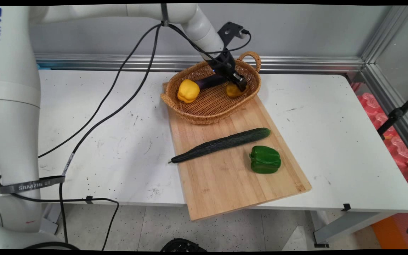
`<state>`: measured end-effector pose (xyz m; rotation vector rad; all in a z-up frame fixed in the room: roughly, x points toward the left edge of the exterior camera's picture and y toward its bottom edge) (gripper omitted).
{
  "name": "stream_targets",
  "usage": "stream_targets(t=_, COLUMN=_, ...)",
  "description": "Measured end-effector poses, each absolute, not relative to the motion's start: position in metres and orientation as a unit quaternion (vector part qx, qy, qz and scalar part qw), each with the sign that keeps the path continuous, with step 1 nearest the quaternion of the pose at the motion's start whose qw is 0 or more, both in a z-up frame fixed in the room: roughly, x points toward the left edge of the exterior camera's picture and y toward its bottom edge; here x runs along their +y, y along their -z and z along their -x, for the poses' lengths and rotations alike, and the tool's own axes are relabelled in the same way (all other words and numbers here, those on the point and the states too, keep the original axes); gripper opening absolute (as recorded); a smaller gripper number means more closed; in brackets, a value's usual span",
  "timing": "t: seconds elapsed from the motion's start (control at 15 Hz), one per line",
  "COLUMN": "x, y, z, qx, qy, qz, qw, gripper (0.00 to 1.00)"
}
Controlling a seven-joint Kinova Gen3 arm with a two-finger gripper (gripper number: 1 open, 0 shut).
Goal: Place the picked object in the vegetable basket
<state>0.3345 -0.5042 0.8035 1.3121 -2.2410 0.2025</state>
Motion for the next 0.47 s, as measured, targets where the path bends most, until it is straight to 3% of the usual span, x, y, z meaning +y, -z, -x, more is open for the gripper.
stream_targets(t=0.13, x=-0.5070, y=-0.7987, z=-0.3313, qx=-0.830, qy=-0.071, qz=-0.486, qw=0.264, gripper=0.00)
stream_targets(t=0.2, x=-0.5077, y=-0.7973, z=-0.3303, qx=-0.831, qy=-0.070, qz=-0.486, qw=0.263, gripper=1.00)
stream_targets(t=0.47, x=-0.5074, y=-0.7989, z=-0.3312, qx=-0.834, qy=-0.073, qz=-0.479, qw=0.264, gripper=1.00)
